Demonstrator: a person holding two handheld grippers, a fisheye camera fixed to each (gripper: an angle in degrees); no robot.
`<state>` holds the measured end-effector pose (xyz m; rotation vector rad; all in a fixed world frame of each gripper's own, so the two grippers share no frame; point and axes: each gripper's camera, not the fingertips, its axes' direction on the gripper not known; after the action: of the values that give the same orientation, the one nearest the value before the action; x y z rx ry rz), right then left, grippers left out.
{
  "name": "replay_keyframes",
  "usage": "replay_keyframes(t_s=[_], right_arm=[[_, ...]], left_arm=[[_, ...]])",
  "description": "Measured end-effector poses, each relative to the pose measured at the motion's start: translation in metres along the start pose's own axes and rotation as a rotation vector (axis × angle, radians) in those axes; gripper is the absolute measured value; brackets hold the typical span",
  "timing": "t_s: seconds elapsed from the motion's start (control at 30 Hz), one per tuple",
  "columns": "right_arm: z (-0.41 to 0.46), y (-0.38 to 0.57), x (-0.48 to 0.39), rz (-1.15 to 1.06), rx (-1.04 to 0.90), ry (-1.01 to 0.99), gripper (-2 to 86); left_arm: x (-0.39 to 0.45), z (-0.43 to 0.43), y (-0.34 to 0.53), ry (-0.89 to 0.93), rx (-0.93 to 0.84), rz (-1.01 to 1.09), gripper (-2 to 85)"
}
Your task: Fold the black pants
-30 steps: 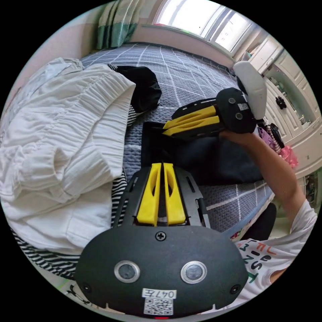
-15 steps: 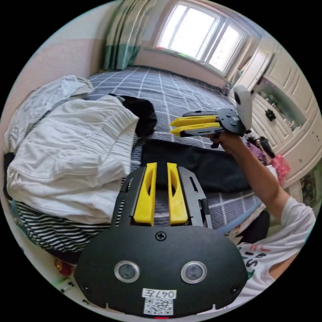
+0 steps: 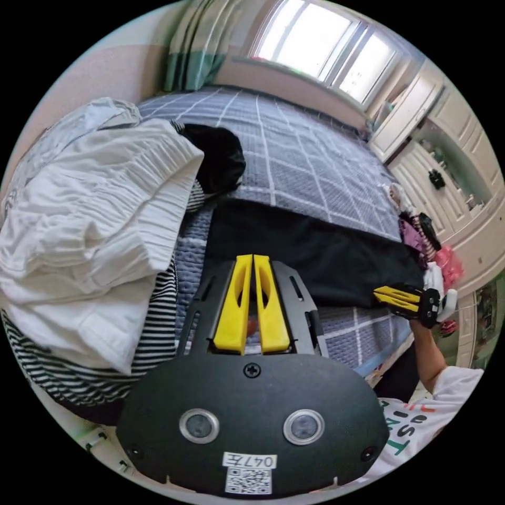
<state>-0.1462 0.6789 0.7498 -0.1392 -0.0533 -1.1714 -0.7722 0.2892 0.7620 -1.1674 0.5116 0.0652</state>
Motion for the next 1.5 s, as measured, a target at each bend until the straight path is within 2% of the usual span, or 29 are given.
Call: replay_keyframes(t_s=[0.07,0.17,0.27,0.4,0.47,0.57,0.63,0.7,0.77,0.87,0.97,1.03,1.17,1.27,1.33,1.4,1.5], right_arm=[[-0.022,0.023,0.015,0.073,0.025,0.057,-0.1],[-0.040,0.077,0.055,0.206,-0.092,0.186,-0.4],[-0.068,0.148,0.099,0.376,-0.162,0.275,-0.5],[-0.111,0.252,0.166,0.601,-0.207,0.377,-0.6],[-0.119,0.287,0.199,0.661,-0.169,0.332,-0.6],[-0.117,0.315,0.248,0.713,-0.027,0.157,-0.6],[-0.099,0.321,0.272,0.717,-0.091,0.142,-0.6],[-0.061,0.335,0.297,0.712,-0.293,0.165,-0.6],[-0.053,0.346,0.309,0.750,-0.272,0.100,-0.6],[-0.081,0.351,0.306,0.789,-0.161,0.125,-0.7],[-0.130,0.353,0.273,0.739,-0.044,0.178,-0.6],[-0.147,0.355,0.248,0.710,-0.076,0.223,-0.6],[-0.135,0.353,0.202,0.611,-0.220,0.266,-0.6],[-0.090,0.363,0.187,0.593,-0.413,0.227,-0.6],[-0.082,0.365,0.182,0.623,-0.358,0.241,-0.6],[-0.091,0.350,0.184,0.660,-0.340,0.259,-0.6],[-0.104,0.325,0.178,0.664,-0.224,0.308,-0.6]], left_arm=[[0.006,-0.007,0.003,-0.005,0.024,0.015,-0.9],[0.013,0.014,-0.001,-0.056,-0.020,0.066,-0.9],[0.011,0.039,-0.009,-0.183,-0.105,0.055,-0.9],[0.031,0.039,-0.034,-0.023,-0.061,0.108,-0.8],[0.042,0.050,-0.050,-0.039,-0.066,0.142,-0.8],[0.043,0.083,-0.073,-0.121,-0.117,0.133,-0.8],[0.032,0.107,-0.079,-0.133,-0.182,0.089,-0.8],[0.020,0.109,-0.080,-0.081,-0.159,0.023,-0.8],[0.009,0.108,-0.080,-0.027,-0.164,-0.038,-0.8],[0.011,0.088,-0.072,-0.032,-0.127,-0.042,-0.8],[0.035,0.054,-0.041,-0.037,-0.060,0.079,-0.8],[0.049,0.044,-0.008,-0.045,-0.053,0.166,-0.8],[0.034,0.060,0.025,-0.143,-0.121,0.164,-0.8],[-0.008,0.063,0.036,0.065,-0.078,0.024,-0.8],[-0.035,0.061,0.039,0.217,-0.066,-0.079,-0.8],[-0.042,0.047,0.048,0.282,0.004,-0.116,-0.8],[-0.044,0.009,0.074,0.243,0.129,-0.161,-0.8]])
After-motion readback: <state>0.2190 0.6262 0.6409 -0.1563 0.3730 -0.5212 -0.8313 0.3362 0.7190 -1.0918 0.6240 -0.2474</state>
